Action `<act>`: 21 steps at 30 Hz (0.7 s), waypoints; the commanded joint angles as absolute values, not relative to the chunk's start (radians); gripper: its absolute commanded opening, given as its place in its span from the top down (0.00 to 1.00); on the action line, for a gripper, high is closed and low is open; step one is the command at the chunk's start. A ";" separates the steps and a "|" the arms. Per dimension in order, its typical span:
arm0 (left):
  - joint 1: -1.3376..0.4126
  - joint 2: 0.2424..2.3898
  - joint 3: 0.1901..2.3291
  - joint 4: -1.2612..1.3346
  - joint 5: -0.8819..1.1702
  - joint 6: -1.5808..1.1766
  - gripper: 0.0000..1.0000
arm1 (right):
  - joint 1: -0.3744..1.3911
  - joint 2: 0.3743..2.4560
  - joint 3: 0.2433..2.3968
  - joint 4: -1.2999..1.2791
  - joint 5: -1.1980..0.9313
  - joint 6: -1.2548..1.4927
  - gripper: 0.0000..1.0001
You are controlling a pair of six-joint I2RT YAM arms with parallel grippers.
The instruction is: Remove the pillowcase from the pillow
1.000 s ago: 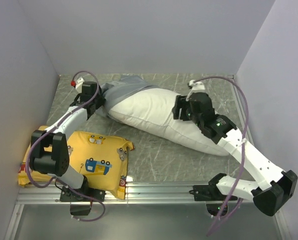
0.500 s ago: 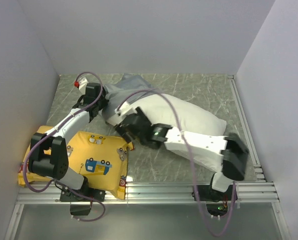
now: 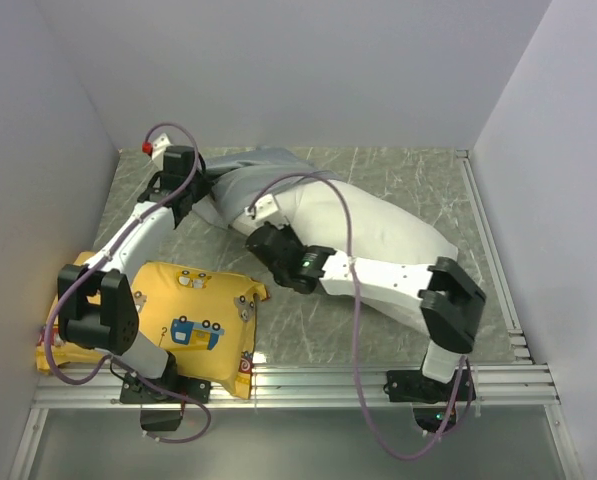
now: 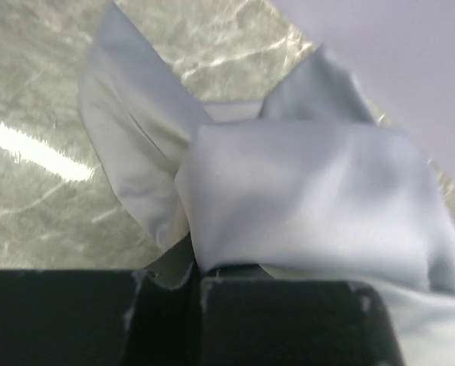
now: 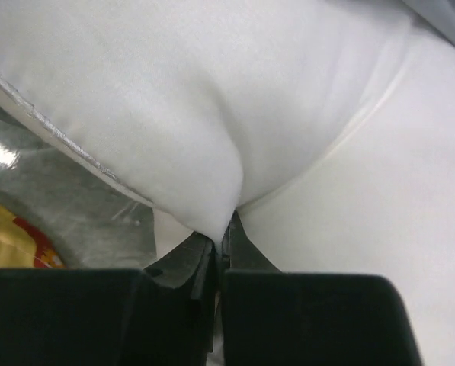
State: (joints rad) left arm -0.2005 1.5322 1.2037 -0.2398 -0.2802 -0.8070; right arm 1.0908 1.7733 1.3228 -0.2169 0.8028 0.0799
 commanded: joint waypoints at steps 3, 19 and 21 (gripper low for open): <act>-0.101 1.575 1.360 -0.219 -0.261 -0.767 1.00 | 1.046 1.548 1.172 -0.256 0.876 0.181 1.00; 0.017 1.646 1.298 -0.157 -0.118 -0.787 1.00 | 0.799 0.991 1.120 -0.368 0.503 0.308 1.00; 0.006 1.651 1.284 -0.150 -0.115 -0.801 1.00 | 0.795 0.986 1.189 -0.362 0.485 0.295 1.00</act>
State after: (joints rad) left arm 0.0238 1.6520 1.3048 -0.2157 -0.1547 -0.7765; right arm 0.7948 1.0294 1.0561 -0.4629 0.5507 0.2871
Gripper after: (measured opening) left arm 0.014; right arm 0.027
